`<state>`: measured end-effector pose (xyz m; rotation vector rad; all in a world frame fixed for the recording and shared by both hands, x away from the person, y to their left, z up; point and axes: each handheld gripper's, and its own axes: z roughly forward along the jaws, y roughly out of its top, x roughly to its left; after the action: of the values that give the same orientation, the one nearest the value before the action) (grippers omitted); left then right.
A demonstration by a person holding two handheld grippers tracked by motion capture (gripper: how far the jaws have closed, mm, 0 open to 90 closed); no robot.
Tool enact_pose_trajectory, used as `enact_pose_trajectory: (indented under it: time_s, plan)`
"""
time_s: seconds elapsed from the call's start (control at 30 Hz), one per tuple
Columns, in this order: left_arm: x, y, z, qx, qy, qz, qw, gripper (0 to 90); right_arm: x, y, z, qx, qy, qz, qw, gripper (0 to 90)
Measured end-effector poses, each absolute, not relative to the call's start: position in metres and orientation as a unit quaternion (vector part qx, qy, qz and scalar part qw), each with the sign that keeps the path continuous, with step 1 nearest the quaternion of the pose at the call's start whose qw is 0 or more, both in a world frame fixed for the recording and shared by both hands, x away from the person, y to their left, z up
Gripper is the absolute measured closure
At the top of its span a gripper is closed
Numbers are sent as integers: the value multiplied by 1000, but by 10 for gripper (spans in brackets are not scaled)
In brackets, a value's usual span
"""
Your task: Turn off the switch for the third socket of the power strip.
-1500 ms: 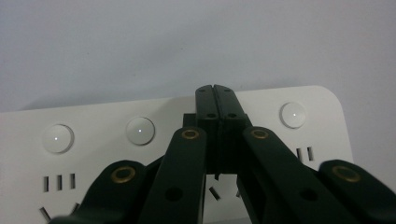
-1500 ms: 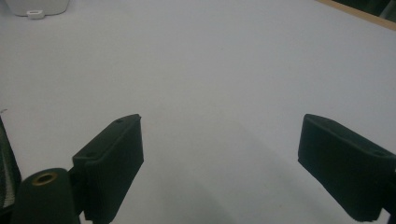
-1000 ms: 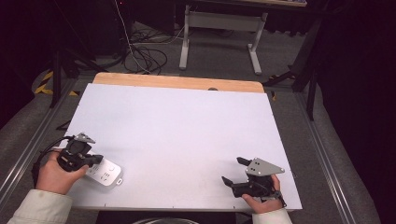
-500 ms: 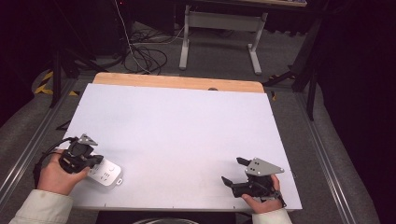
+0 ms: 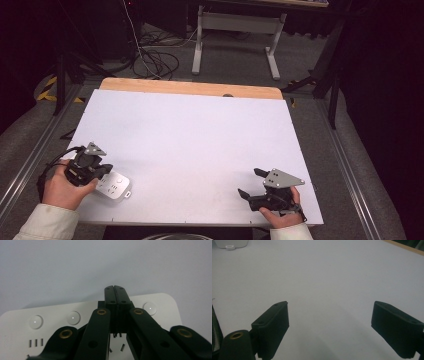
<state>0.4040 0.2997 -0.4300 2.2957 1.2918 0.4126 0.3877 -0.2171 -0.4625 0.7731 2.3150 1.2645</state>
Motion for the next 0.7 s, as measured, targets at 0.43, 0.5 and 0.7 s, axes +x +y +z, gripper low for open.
enact_pose_trajectory:
  time_s: [0.43,0.5,0.7]
  plan:
    - [394,305,-411,824,471,155,274,900,387,-217,-462,277,825,452,195,150]
    - [392,306,-408,823,471,157,277,900,387,-217,-462,278,825,452,195,150]
    - [389,305,-405,822,469,162,281,900,387,-217,-463,277,826,451,196,149]
